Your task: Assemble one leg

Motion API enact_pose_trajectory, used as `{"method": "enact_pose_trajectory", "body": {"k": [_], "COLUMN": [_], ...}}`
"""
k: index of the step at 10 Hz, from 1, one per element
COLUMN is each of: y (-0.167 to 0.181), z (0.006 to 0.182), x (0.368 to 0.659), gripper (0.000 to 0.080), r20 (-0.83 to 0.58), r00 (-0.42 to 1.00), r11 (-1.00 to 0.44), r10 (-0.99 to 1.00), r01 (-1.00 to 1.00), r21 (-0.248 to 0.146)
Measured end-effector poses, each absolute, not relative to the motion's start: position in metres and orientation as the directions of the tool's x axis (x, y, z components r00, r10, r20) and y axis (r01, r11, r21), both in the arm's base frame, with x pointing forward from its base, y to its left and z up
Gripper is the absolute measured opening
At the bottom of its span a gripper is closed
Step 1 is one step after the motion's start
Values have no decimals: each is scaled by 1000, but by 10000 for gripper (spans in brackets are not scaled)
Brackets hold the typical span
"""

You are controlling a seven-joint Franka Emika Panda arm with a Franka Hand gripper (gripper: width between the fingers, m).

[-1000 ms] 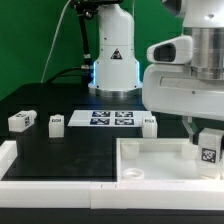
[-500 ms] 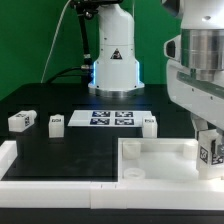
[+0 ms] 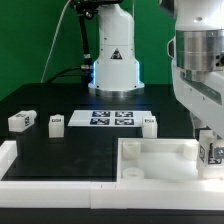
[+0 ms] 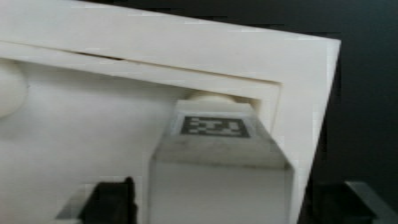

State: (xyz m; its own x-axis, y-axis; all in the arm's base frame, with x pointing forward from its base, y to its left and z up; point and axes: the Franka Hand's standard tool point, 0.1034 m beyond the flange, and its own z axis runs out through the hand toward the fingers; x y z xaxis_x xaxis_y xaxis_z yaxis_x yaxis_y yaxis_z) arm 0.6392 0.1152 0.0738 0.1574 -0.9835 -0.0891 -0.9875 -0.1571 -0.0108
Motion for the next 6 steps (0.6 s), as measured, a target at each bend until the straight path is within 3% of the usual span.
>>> {"method": "enact_pose_trajectory", "body": {"k": [1, 2, 3, 6], "y": [117, 117, 117, 120], "z": [74, 74, 74, 73], "x": [639, 639, 639, 640], "gripper": [572, 572, 636, 645], "r20": [-87, -83, -77, -48], "r00": [240, 400, 504, 782], "r11": [-239, -398, -503, -778], "r10": [-967, -913, -860, -622], "r01": [-971, -917, -863, -624], "r21": [-17, -32, -44, -75]}}
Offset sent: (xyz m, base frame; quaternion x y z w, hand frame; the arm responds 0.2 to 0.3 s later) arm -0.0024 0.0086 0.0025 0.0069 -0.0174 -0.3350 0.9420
